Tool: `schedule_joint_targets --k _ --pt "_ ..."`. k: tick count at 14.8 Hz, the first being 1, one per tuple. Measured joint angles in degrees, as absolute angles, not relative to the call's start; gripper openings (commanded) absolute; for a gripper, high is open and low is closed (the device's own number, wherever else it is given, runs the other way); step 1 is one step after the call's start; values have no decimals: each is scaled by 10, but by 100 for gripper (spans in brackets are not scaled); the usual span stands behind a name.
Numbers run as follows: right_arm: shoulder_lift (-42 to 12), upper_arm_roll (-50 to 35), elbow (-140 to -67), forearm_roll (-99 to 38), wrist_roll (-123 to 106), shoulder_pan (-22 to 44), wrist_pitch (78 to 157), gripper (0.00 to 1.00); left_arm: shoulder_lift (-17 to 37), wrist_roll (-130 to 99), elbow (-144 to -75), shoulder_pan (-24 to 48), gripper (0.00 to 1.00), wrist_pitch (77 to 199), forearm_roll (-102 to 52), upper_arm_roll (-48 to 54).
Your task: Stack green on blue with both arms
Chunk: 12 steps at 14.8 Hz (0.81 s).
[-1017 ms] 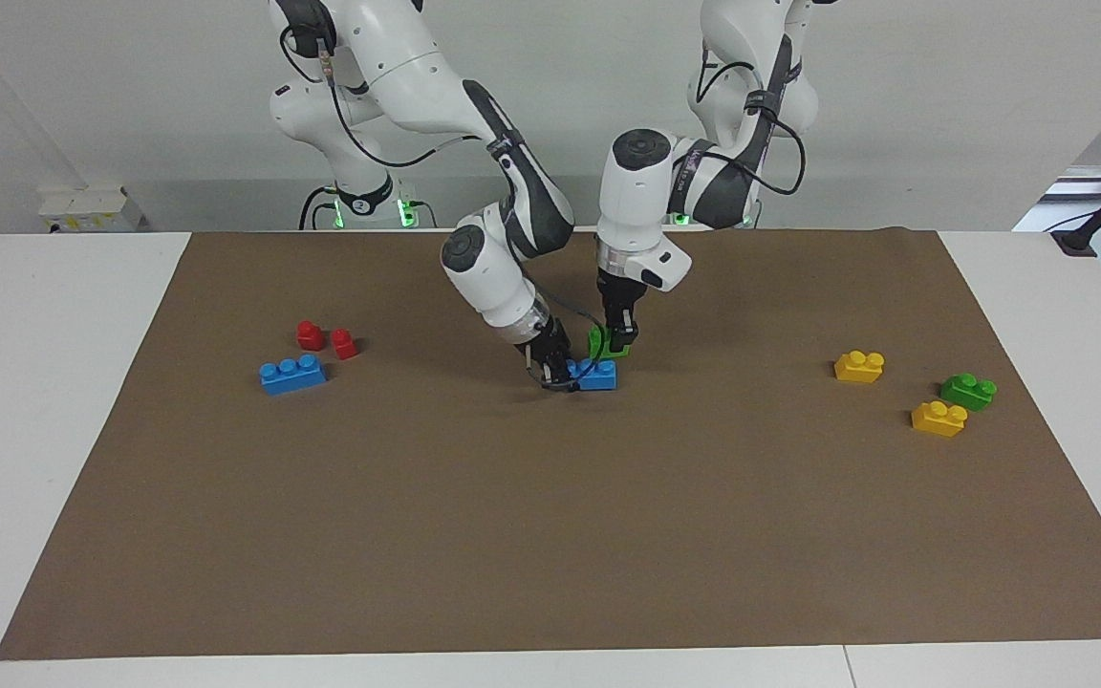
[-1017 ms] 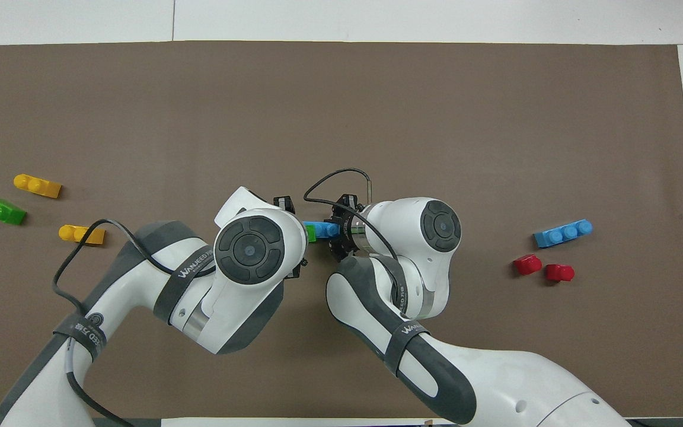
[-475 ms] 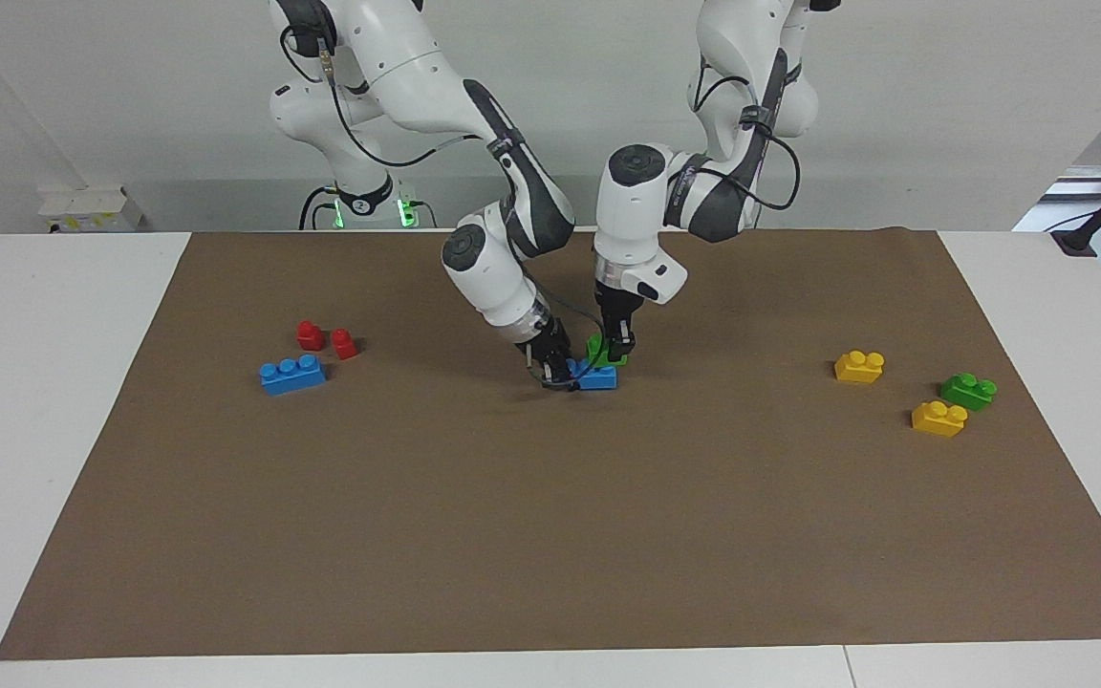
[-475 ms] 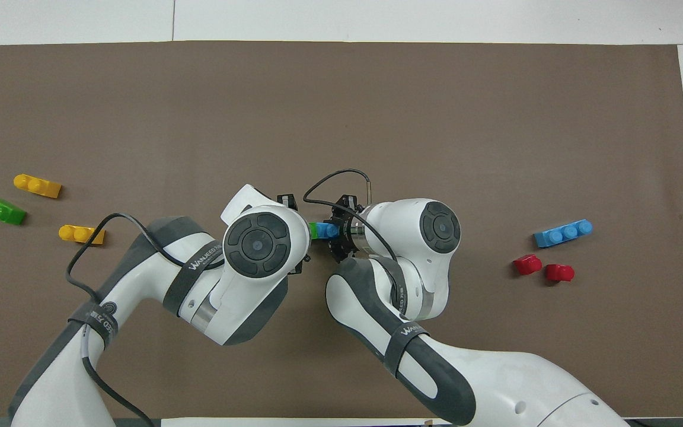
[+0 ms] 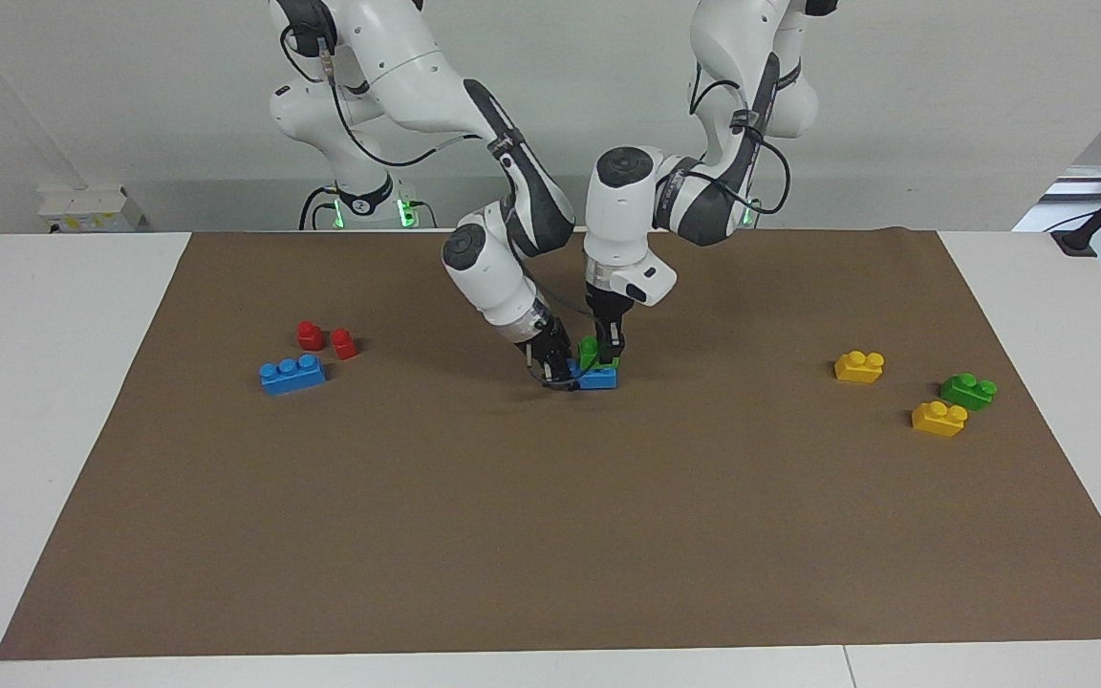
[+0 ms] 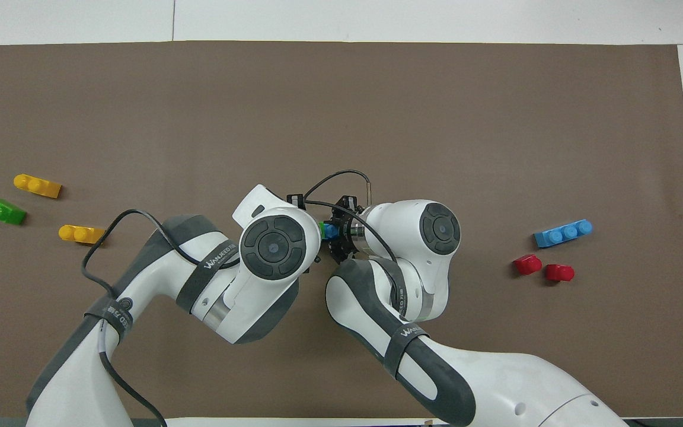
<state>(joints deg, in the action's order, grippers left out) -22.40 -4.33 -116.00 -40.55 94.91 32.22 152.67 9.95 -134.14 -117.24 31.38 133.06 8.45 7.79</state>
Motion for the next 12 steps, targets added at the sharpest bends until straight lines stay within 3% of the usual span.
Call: schedule_joint_targets --k 7,8,9,11,12 --pt "-223 -42 -1164 -405 949 325 1533 0 115 -1350 -1167 323 0 1328 126 78" --pt "-223 -42 -1164 -405 949 325 1533 10 115 -1350 -1167 324 36 1328 131 78" --pt "-223 -42 -1164 -405 950 325 1533 43 115 -1350 -1167 325 99 1328 135 78" --pt "-223 -41 -1169 -406 951 325 1531 78 118 -1350 -1166 326 100 1328 140 78" --pt "-223 -41 -1170 -407 952 326 1532 89 120 -1349 -1165 326 100 1329 141 77"
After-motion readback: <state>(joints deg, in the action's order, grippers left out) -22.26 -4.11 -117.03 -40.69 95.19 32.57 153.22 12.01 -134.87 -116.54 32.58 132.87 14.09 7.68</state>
